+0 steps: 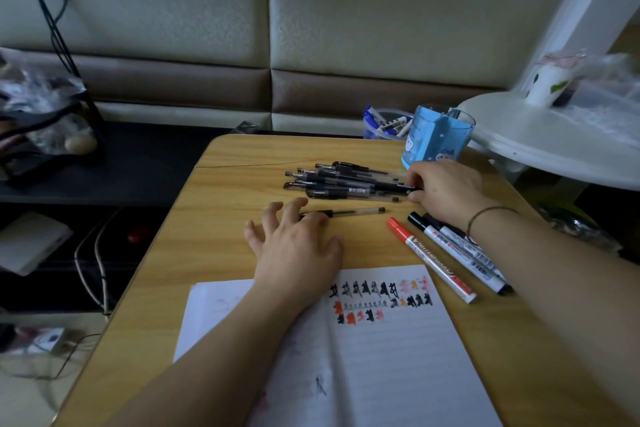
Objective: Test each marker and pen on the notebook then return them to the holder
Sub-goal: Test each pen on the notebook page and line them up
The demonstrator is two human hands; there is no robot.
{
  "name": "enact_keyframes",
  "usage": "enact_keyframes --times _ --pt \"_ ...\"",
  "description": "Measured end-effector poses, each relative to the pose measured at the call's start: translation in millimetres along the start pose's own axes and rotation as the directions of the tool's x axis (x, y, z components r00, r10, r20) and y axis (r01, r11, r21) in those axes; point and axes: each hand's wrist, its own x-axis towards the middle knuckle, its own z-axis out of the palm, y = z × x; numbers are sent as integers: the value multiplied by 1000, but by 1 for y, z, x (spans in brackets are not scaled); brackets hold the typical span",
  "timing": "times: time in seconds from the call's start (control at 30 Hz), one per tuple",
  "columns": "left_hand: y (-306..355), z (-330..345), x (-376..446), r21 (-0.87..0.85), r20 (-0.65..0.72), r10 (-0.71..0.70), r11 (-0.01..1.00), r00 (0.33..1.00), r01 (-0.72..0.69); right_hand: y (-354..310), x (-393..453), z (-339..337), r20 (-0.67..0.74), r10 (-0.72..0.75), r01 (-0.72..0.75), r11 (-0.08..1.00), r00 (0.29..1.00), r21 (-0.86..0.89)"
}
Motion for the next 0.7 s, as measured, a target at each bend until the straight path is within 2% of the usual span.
enact_keyframes --times 0.17,0.23,0.33,0.43,0.53,0.63,0.67,0.7 --pt "0 -1 -1 -11 -7 3 1000 1000 -3 28 -16 -12 -89 -51 52 999 995 8" --pt "1 -1 -2 -12 -9 4 1000 1000 -4 44 -25 -19 -147 -17 23 999 989 37" --pt "2 -2 -3 -26 -39 12 1000 999 -13 61 -47 -28 -195 94 -53 978 976 203" --pt "3 -1 -5 -82 -141 112 989 984 -124 58 -83 -38 -232 78 13 931 970 364" --pt "8 -6 -10 -88 -283 318 931 905 -355 37 -121 -47 -204 -15 108 884 979 455" --pt "14 -9 -15 84 -313 539 836 782 -542 12 -144 -52 -236 -63 192 794 970 577" --pt "15 -9 -16 112 -319 588 802 743 -587 6 -149 -53 -248 -33 197 713 968 673" --pt "16 -9 -17 119 -328 620 775 712 -620 0 -152 -54 -238 6 191 577 971 794"
